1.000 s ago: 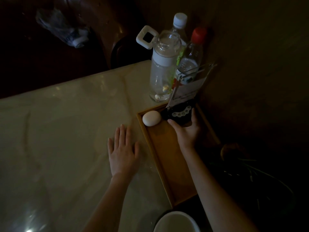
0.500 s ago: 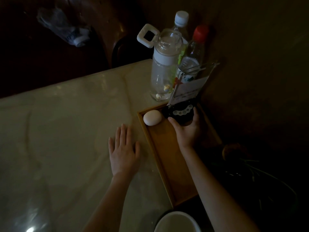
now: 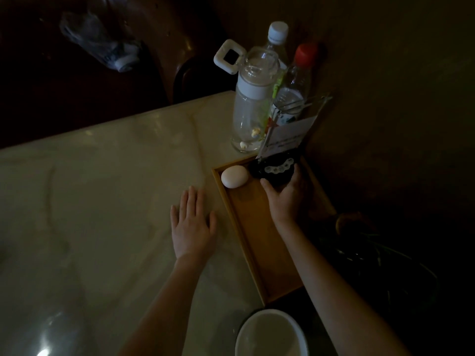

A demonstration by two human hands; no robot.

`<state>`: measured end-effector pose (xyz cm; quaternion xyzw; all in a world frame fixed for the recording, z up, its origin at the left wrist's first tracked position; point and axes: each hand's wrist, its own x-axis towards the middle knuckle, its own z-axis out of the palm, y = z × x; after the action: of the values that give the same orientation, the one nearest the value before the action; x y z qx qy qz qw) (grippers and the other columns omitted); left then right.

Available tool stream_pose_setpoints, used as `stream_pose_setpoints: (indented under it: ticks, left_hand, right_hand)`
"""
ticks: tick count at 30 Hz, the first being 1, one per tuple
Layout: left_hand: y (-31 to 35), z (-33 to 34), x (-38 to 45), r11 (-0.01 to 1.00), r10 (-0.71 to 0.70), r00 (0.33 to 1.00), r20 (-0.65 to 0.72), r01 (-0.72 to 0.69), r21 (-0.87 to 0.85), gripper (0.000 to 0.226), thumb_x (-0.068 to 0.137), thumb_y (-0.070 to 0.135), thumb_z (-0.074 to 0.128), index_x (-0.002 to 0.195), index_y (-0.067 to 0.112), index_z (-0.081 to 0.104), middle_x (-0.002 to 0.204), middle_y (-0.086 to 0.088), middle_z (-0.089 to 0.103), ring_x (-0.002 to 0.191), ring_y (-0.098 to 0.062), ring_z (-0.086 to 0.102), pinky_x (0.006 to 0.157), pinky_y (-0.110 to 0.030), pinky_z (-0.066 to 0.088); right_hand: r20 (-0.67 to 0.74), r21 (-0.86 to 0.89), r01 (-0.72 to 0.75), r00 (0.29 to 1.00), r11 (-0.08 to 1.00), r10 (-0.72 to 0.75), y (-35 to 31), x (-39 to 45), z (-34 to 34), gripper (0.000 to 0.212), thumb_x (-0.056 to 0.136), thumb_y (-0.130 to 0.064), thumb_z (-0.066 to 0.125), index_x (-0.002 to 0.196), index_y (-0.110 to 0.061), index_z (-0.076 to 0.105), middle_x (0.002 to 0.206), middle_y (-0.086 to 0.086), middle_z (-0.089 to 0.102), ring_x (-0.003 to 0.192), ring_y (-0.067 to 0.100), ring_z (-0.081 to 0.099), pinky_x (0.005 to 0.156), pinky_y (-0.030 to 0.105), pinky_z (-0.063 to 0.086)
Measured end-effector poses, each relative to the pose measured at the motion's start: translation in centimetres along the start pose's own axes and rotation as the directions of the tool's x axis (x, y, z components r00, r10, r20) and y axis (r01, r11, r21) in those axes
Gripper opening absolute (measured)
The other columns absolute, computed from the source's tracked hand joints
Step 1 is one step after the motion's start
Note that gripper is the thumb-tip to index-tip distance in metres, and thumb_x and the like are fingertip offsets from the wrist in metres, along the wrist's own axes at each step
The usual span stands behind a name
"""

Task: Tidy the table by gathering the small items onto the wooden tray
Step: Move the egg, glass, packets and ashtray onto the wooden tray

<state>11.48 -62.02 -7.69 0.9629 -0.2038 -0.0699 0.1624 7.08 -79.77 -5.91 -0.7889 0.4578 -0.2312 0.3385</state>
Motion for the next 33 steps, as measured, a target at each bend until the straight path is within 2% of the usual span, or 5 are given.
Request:
stream_pose_setpoints:
  ticks: [5, 13, 17, 25, 33]
  left_hand:
    - [-0.1, -0.9, 0.0, 1.0, 0.019, 0.998, 0.061, -0.017, -0.024, 0.062, 0.089, 0.045, 0.022, 0.145, 0.019, 0.013, 0.155, 0.0, 0.011, 0.142, -0.015, 0.003, 0.115, -0.039, 0.002]
    - [-2.0, -6.1, -0.9, 0.99, 0.135, 0.934, 0.331, -0.144, 0.003, 0.054, 0.094, 0.033, 0.038, 0.142, 0.015, 0.021, 0.153, -0.002, 0.019, 0.139, -0.019, 0.023, 0.108, -0.034, 0.027]
    - [-4.2, -9.2, -3.7, 0.988, 0.156, 0.97, 0.185, -0.154, -0.025, 0.039, 0.092, 0.03, 0.042, 0.13, 0.017, 0.043, 0.133, -0.005, 0.05, 0.118, -0.025, 0.049, 0.089, -0.036, 0.042]
    - [-12.0, -17.0, -7.7, 0.992, 0.128, 0.991, -0.036, -0.128, -0.007, 0.035, 0.091, 0.027, 0.047, 0.123, 0.014, 0.052, 0.124, -0.008, 0.057, 0.113, -0.028, 0.052, 0.086, -0.037, 0.044]
    - [-23.7, -24.6, -10.8, 0.992, 0.103, 0.974, -0.203, -0.086, 0.094, 0.042, 0.086, 0.027, 0.054, 0.124, 0.01, 0.049, 0.127, -0.01, 0.055, 0.116, -0.03, 0.049, 0.09, -0.041, 0.041]
  right_hand:
    - [0.164, -0.23, 0.05, 0.986, 0.972, -0.012, -0.3, -2.3, -1.8, 0.068, 0.091, -0.034, 0.05, 0.145, -0.008, 0.018, 0.152, 0.014, 0.025, 0.141, 0.028, 0.021, 0.116, 0.046, 0.016]
    - [0.491, -0.38, 0.27, 0.87, 0.885, -0.055, -3.2, -6.4, -3.7, 0.04, 0.096, -0.02, 0.039, 0.134, -0.007, 0.041, 0.144, 0.011, 0.037, 0.135, 0.026, 0.029, 0.112, 0.038, 0.023]
    - [0.616, -0.3, 0.44, 0.767, 0.846, -0.18, -6.4, -8.9, -4.4, 0.028, 0.094, -0.013, 0.041, 0.119, -0.008, 0.05, 0.129, 0.009, 0.05, 0.124, 0.024, 0.039, 0.104, 0.036, 0.033]
    - [0.736, -0.227, 0.792, 0.521, 0.567, -0.432, -14.6, -14.6, -2.7, 0.031, 0.092, -0.02, 0.043, 0.118, -0.007, 0.051, 0.124, 0.011, 0.055, 0.118, 0.028, 0.045, 0.098, 0.037, 0.035]
    - [0.695, -0.169, 0.836, 0.477, 0.522, -0.538, -23.4, -22.6, 2.3, 0.042, 0.09, -0.02, 0.047, 0.129, -0.007, 0.042, 0.131, 0.011, 0.052, 0.122, 0.028, 0.042, 0.1, 0.037, 0.035]
